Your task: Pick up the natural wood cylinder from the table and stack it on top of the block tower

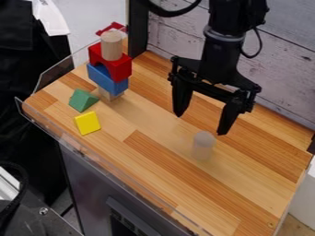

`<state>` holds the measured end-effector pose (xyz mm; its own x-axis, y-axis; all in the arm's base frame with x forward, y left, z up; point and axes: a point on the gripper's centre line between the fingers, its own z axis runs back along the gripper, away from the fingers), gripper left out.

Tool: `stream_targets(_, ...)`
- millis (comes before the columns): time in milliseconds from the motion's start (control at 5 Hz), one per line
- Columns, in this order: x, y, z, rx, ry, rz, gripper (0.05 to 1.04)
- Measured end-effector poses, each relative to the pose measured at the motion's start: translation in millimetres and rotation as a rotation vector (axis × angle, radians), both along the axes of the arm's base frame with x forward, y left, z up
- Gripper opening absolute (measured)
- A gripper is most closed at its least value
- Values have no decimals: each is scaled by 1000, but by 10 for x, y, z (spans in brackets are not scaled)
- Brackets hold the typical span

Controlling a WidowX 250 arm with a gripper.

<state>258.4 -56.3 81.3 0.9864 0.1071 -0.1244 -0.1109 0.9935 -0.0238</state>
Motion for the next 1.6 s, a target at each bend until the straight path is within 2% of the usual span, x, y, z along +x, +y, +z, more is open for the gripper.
stream_targets(200,-33,2,-75,6,30,0,999)
stream_targets(600,-83,-74,-155,-26,-49,199,999)
stream_targets(1000,-100,-55,-195,-32,-49,230,999)
stream_targets(1200,-113,-26,-276,-10,-24,225,999)
stream_targets(1600,-102,-43,-310,7,-16,218,999)
